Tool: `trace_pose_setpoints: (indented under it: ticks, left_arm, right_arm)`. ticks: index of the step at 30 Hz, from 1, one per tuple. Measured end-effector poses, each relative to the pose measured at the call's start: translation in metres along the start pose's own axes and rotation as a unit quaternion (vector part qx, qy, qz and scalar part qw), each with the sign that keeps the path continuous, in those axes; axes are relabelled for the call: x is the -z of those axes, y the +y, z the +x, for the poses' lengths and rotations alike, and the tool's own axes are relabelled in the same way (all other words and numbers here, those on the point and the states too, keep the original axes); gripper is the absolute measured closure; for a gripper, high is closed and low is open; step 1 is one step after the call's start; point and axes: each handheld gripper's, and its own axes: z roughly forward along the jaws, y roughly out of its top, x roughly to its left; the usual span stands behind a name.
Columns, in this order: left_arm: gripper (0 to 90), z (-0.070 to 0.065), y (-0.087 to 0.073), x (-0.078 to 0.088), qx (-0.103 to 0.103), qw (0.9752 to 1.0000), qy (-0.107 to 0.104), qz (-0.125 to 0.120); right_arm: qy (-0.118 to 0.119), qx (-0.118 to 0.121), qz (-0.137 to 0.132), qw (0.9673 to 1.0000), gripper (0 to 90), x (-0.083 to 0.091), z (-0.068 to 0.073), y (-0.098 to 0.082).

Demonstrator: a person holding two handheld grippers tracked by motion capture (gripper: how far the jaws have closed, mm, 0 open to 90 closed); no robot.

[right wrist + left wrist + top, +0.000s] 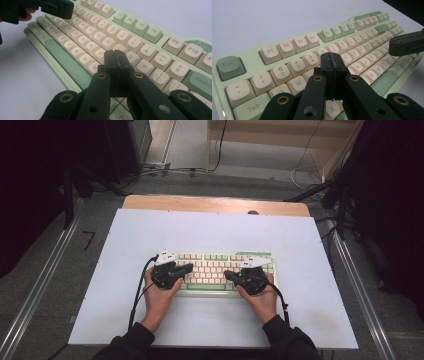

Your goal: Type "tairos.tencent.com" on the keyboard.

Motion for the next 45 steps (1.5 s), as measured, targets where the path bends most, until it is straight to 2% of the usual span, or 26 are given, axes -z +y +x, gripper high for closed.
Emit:
trace_pose_setpoints:
  ticks: [28, 35, 38, 45]
  left_arm:
    - [90.0, 0.0031, -0.0012, 0.0050, 0.003, 1.0000, 0.000, 0.000]
    - [90.0, 0.0031, -0.0020, 0.0049, 0.004, 1.0000, 0.000, 0.002]
    - [90.0, 0.0027, -0.0019, 0.0052, 0.004, 1.0000, 0.000, 0.001]
    - [90.0, 0.0015, -0.0024, 0.0039, 0.001, 1.0000, -0.003, 0.004]
  right_arm:
    - [-0.010, -0.001, 0.023, 0.9997, 87.6, -0.0010, -0.0034, -0.0071]
    - [-0.013, 0.002, 0.039, 0.9992, 87.6, -0.0043, -0.0040, -0.0084]
    - [-0.010, -0.001, 0.037, 0.9993, 87.7, -0.0040, -0.0040, -0.0083]
    - [-0.002, -0.012, 0.006, 0.9999, 87.7, 0.0020, -0.0033, -0.0040]
